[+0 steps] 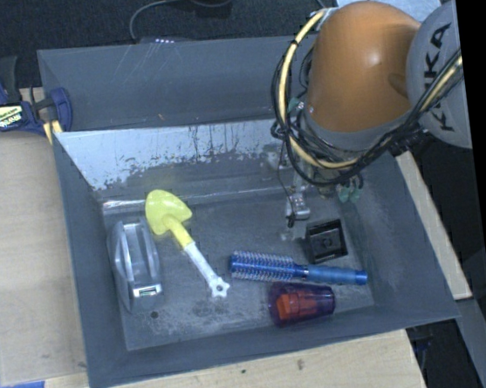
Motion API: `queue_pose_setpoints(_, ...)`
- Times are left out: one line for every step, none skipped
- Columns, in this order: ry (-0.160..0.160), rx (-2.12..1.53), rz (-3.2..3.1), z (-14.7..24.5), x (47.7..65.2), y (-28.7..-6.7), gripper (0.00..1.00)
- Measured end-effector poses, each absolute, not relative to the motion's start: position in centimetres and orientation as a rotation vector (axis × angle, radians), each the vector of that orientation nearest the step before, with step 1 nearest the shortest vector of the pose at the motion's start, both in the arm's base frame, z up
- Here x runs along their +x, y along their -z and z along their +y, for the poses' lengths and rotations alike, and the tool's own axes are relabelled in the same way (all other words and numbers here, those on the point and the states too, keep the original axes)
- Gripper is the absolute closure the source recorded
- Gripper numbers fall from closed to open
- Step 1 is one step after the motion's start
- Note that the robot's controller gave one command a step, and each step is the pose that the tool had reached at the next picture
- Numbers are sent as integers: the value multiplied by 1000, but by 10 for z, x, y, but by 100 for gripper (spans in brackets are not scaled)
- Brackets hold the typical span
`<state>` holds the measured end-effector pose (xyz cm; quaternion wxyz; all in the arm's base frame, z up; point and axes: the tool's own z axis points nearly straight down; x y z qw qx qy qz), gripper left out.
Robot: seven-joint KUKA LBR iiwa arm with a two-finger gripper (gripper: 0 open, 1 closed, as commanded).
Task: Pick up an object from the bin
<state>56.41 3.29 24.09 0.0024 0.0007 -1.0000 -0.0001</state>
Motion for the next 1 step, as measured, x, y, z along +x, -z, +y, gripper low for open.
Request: queue_pose_setpoints(1, 1, -3145, 33, 565, -246, 0)
